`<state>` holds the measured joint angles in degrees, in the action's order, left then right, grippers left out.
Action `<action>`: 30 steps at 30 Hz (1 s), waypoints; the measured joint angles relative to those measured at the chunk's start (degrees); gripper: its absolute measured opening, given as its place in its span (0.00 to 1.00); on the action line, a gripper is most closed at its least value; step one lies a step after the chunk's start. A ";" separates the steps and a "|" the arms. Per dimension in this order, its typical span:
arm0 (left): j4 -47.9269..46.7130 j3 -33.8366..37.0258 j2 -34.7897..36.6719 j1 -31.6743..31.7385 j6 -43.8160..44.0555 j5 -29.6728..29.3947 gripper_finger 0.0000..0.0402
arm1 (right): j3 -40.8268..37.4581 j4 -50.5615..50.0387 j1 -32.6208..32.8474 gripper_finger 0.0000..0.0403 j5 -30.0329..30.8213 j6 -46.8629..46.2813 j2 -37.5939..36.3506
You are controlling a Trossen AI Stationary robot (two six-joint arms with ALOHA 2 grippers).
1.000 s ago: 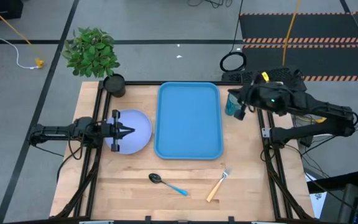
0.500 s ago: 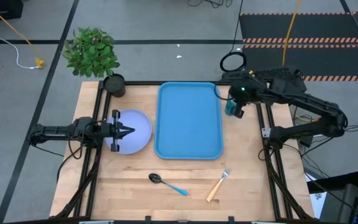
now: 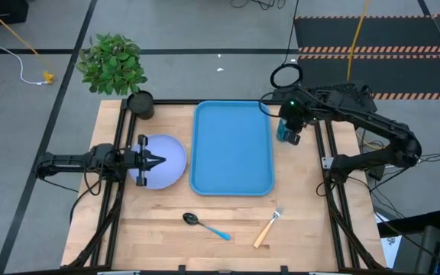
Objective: Pick and place plate/cup/fork/spoon on tray
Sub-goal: Put the blue glass on the blue serving tray
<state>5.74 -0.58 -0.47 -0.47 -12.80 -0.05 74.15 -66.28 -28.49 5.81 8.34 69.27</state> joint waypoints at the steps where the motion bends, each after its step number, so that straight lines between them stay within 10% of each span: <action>1: -0.01 0.00 0.00 0.01 0.00 0.00 0.05 | -0.37 0.32 0.00 0.22 0.02 0.43 -0.06; 18: 0.01 0.00 0.00 0.02 -0.46 -0.04 0.05 | -14.76 8.48 0.00 0.50 4.92 9.10 -0.03; 30: 0.04 0.00 0.00 0.02 -0.55 -0.09 0.05 | -15.32 10.40 -0.02 0.30 4.65 10.24 -0.06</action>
<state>5.78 -0.58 -0.47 -0.45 -13.35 -0.14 58.83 -55.88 -28.51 10.46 18.58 69.21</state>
